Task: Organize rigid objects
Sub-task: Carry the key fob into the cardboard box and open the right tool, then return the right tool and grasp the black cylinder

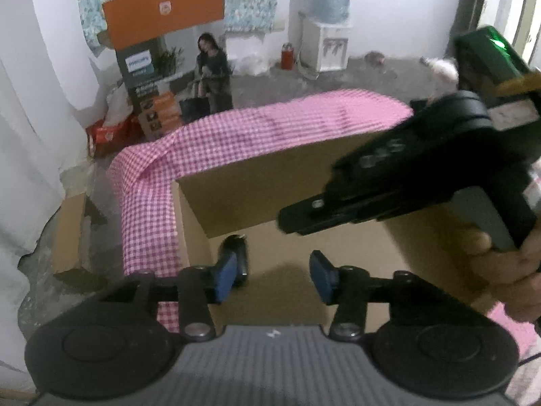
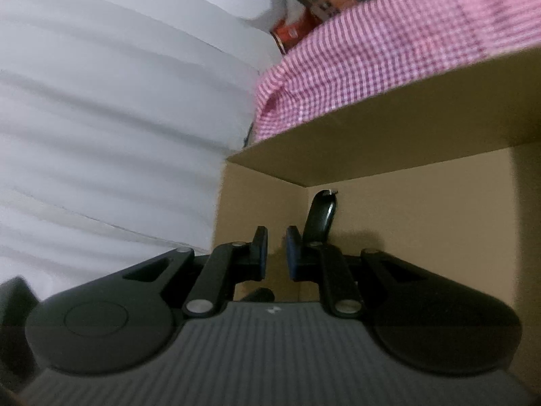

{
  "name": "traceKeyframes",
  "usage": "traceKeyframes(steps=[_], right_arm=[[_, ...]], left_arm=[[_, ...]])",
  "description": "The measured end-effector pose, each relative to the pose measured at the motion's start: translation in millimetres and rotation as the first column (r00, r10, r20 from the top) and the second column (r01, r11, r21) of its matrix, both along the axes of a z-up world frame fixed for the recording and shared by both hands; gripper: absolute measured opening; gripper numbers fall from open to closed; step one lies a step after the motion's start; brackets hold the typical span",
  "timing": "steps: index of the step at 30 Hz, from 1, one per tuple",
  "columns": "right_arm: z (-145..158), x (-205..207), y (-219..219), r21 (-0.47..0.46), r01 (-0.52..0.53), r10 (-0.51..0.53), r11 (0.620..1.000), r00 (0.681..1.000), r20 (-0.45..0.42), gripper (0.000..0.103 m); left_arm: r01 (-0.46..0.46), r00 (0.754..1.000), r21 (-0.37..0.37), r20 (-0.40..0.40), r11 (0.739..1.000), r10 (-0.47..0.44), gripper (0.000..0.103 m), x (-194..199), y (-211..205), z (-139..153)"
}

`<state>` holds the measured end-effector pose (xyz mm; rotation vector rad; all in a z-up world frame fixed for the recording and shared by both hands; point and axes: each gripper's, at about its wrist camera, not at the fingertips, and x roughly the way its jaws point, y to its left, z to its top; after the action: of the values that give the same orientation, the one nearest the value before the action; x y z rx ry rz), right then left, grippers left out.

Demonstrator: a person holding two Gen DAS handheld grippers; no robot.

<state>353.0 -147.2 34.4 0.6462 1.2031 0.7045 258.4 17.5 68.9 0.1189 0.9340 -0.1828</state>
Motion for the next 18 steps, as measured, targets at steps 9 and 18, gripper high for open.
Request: traceKeyframes(steps=[9,18], right_arm=[[76,-125,-95,-0.001,0.039,-0.037,0.999,0.965,0.259,0.045],[30,-232,-157,-0.162,0.104,-0.05,0.981,0.95,0.309,0.045]], left_arm=[[0.119,0.988,-0.058,0.102,0.991,-0.112,0.077,-94,-32,33],[0.223,0.972,-0.119,0.1,0.967,-0.212,0.078,-172,-85,-9]])
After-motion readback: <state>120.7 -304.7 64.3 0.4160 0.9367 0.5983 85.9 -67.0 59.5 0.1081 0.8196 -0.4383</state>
